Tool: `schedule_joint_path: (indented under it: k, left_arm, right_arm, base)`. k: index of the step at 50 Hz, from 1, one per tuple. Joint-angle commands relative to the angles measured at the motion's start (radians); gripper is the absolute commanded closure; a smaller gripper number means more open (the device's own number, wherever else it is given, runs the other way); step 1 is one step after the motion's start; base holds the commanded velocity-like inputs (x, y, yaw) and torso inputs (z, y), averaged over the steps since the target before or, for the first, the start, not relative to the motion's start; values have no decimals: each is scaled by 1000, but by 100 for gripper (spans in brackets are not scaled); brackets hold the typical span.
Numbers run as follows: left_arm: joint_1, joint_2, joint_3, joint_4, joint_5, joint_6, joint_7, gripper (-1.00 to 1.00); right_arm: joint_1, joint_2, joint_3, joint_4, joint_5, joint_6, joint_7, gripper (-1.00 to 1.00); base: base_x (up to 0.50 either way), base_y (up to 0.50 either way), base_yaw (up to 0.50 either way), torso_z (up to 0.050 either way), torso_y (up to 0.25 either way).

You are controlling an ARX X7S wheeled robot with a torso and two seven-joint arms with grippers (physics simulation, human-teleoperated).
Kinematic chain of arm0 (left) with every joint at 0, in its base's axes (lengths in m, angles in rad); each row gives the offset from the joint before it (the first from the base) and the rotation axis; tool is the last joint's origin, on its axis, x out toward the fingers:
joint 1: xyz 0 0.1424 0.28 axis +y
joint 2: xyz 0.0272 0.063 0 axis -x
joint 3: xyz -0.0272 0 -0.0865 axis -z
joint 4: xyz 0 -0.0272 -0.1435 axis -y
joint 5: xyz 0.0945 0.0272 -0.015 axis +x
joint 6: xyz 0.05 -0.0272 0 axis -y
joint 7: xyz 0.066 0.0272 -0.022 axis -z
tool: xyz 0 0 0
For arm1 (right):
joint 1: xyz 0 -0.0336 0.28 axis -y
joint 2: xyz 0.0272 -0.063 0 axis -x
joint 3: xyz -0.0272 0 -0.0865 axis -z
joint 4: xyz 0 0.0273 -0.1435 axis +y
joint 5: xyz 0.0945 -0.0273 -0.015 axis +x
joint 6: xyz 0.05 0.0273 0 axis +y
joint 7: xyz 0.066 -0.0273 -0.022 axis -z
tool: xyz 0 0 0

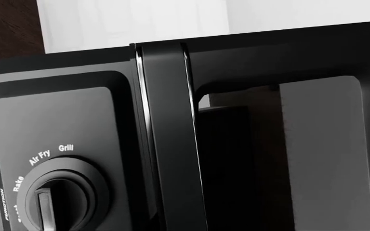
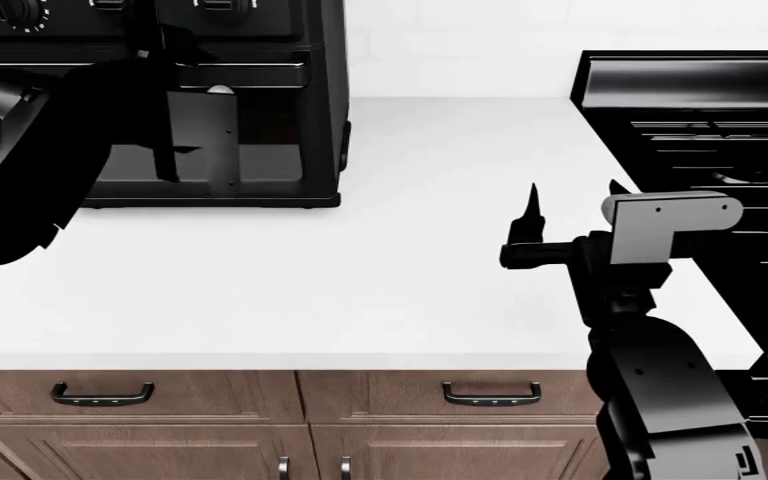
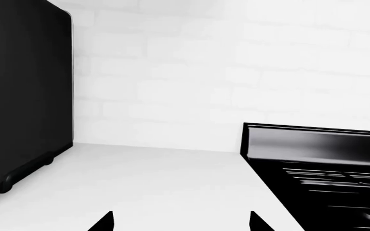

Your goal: Open the toaster oven door.

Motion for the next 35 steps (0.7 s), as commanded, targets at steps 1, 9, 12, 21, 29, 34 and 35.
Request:
schedule_joint_path:
  k: [1,9,12,21,29,34,35]
  left_arm:
    - [25,-9,33,-3,4,14,-4,100]
    - [69,-65,33,96,15,37,-27,100]
    - [99,-104,28,180,16,22,-15,100]
    - [167,-206,2,375,0,-36,38,100]
    - [221,-269,-25,525,-31,-123,102,100]
    - [252,-302,-42,611,-52,-182,143,100]
    - [258,-309,-44,625,-54,-191,148,100]
  right_arm:
    - [-6,5,4,-8,7,0,5,-100]
    - [-8,9,8,-16,14,2,8,-100]
    - [-7,10,8,-20,16,4,10,-100]
    - [-1,8,-2,-43,20,21,14,-100]
    - [-1,11,-3,-54,26,24,15,-100]
    - [-6,12,0,-56,32,19,15,-100]
    - [-7,12,1,-57,32,18,16,-100]
  base:
    - [0,0,0,0,0]
    - [0,0,0,0,0]
    - [0,0,1,0,0]
    - [0,0,1,0,0]
    - [0,0,1,0,0]
    - [0,0,1,0,0]
    - [0,0,3,0,0]
